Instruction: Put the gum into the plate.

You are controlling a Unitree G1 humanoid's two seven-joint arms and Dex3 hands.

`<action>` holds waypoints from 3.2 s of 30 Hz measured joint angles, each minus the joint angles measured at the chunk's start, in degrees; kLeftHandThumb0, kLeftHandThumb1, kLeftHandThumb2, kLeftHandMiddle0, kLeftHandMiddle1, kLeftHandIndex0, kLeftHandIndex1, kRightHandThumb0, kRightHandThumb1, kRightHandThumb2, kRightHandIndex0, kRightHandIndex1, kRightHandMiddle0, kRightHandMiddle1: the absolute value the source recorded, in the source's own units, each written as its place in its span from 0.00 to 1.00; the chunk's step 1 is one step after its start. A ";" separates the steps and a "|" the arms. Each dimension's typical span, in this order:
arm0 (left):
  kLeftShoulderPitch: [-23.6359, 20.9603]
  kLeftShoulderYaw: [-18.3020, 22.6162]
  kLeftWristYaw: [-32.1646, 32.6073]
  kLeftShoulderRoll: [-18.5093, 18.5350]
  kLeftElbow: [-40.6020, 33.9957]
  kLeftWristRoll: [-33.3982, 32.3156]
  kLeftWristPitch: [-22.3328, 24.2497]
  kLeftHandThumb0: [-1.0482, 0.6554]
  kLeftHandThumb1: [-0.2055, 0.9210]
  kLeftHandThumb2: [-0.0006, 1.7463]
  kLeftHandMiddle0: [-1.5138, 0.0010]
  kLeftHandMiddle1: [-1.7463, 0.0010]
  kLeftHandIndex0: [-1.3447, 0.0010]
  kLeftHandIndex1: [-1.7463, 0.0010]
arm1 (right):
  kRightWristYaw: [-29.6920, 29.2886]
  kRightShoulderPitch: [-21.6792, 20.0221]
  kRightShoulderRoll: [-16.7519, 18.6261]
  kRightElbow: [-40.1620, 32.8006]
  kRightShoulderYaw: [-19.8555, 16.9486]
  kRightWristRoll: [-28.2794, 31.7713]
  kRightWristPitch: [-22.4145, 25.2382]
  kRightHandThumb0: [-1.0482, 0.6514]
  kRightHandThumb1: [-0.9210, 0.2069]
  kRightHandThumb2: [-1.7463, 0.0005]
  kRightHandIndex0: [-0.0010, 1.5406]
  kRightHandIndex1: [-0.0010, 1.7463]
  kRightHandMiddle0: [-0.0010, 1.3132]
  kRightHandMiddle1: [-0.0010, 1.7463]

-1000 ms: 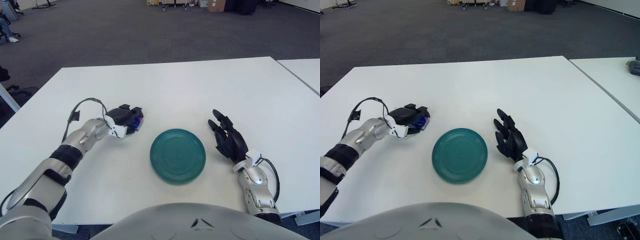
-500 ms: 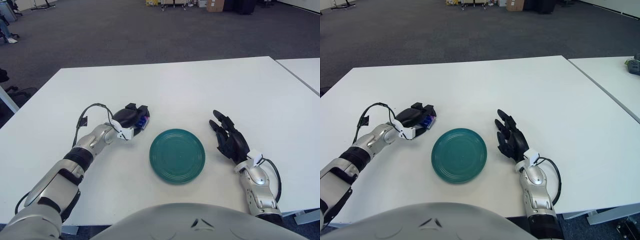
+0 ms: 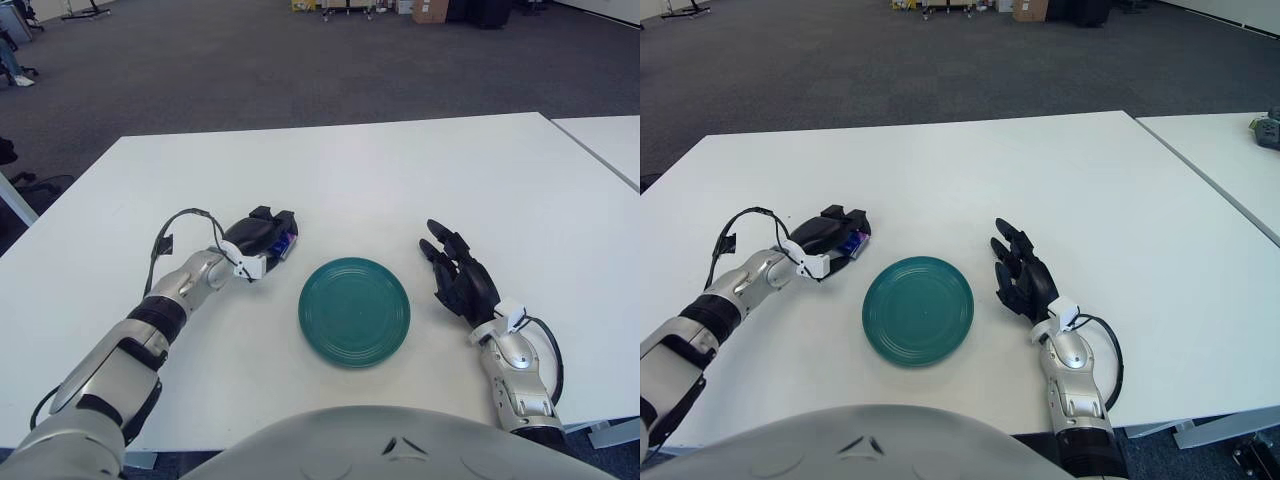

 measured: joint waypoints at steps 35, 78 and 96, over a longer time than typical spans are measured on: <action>14.53 13.85 -25.41 4.95 -53.92 -6.53 18.04 0.62 0.27 0.87 0.47 0.08 0.58 0.00 | -1.58 -0.72 0.35 -0.08 0.85 -0.05 0.22 0.20 0.00 0.59 0.16 0.00 0.00 0.21; 13.28 -0.62 -40.74 -1.67 -62.24 -0.63 13.39 0.62 0.24 0.88 0.49 0.11 0.48 0.00 | -2.89 1.23 1.44 -1.44 2.36 -1.53 -1.29 0.21 0.00 0.56 0.19 0.01 0.00 0.21; 12.76 -4.34 -44.93 -7.24 -62.94 2.93 19.80 0.62 0.30 0.86 0.57 0.00 0.52 0.03 | -4.13 2.57 1.68 -3.90 3.47 -2.54 0.49 0.22 0.00 0.57 0.17 0.00 0.00 0.18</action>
